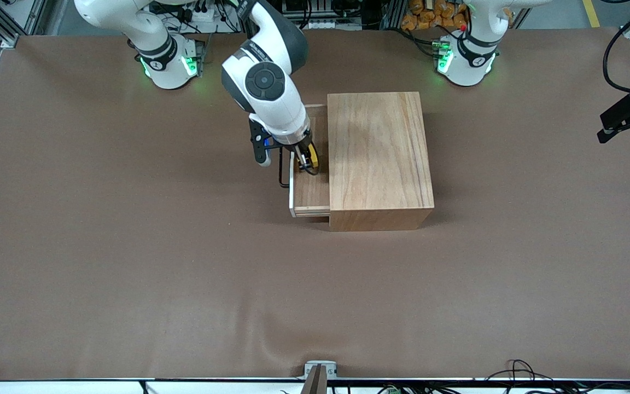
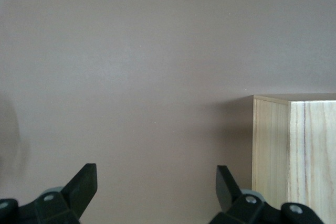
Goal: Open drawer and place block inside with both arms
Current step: 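Carry the yellow cube with the right gripper over the open drawer, then lower the cube into the drawer and open the right gripper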
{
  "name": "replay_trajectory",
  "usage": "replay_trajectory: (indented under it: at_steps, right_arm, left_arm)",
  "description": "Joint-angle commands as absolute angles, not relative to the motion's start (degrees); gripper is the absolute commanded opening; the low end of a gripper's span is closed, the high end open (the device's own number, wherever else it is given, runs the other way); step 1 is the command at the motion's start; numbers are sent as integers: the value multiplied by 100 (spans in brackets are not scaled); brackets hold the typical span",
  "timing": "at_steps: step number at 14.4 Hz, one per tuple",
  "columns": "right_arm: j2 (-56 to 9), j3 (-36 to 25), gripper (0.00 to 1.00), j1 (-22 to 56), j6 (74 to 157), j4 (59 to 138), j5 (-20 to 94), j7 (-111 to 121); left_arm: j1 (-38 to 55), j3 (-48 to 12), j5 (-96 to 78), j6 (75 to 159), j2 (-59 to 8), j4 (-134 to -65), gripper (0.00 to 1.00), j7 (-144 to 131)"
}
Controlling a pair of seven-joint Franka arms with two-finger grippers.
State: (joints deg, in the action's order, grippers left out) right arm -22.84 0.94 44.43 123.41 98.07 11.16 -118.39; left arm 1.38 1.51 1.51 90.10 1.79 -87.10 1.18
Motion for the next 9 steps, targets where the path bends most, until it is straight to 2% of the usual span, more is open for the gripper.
replay_trajectory:
  at_steps: [1,2,3,4,5,9]
  right_arm:
    - [-2426,44,13,4500,12384,9694,1002,-12076]
    - [-2443,44,19,4509,12419,9686,1002,-12120]
    - [-2443,44,32,4509,12428,9686,1011,-12181]
    - [-2443,53,62,4509,12436,9686,1011,-12269]
    - [-2443,44,100,4509,12428,9686,1002,-12357]
    - [-2312,9,100,4412,12270,9537,941,-12507]
  left_arm:
    - [53,88,70,8930,167,-8648,100,141]
    - [53,88,70,8921,167,-8648,100,141]
    - [53,88,70,8921,167,-8648,100,141]
    - [53,79,70,8921,167,-8648,100,141]
    - [53,79,70,8921,167,-8648,100,141]
    - [53,62,70,8921,167,-8648,100,141]
